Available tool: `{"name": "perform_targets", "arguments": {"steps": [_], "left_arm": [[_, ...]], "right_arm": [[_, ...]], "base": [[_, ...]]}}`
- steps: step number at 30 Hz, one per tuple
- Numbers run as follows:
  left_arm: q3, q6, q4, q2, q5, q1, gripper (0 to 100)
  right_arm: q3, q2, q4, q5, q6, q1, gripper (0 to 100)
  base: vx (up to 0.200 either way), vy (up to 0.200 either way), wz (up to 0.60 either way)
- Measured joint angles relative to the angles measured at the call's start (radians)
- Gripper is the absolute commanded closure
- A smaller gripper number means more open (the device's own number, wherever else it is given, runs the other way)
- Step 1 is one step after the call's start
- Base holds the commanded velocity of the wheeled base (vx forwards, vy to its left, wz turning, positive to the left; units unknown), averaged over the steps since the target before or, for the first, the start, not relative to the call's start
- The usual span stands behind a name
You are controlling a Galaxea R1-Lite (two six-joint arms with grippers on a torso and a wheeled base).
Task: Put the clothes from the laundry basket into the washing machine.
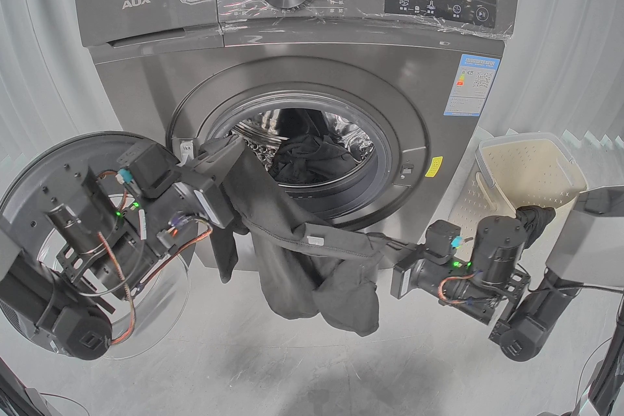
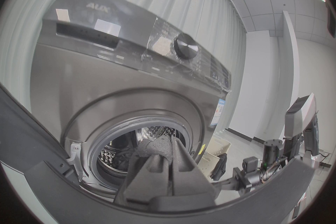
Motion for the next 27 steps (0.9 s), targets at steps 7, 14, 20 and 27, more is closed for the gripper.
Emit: {"name": "perform_targets", "arguments": {"steps": [7,14,20,27], "left_arm": [[0.141,-0.004,-0.011,-0.140,-0.032,-0.001,100],[0.194,-0.005,-0.013,-0.221,-0.065,0.003,100],[0.225,-0.001,-0.017,-0.249,-0.072,0.003,100],[0.233,-0.001,-0.018,-0.267,-0.097,0.018,100]], "right_arm": [[0.074,-0.143,-0.059,-0.002,0.057,-0.054,100],[0.061,-0.251,-0.072,-0.052,0.084,-0.066,100],[-0.018,-0.281,-0.073,-0.101,0.115,-0.063,100],[-0.074,-0.289,-0.075,-0.124,0.127,-0.050,100]], "base": [[0.000,0.000,0.00],[0.000,0.000,0.00],[0.000,0.000,0.00],[0.000,0.000,0.00]]}}
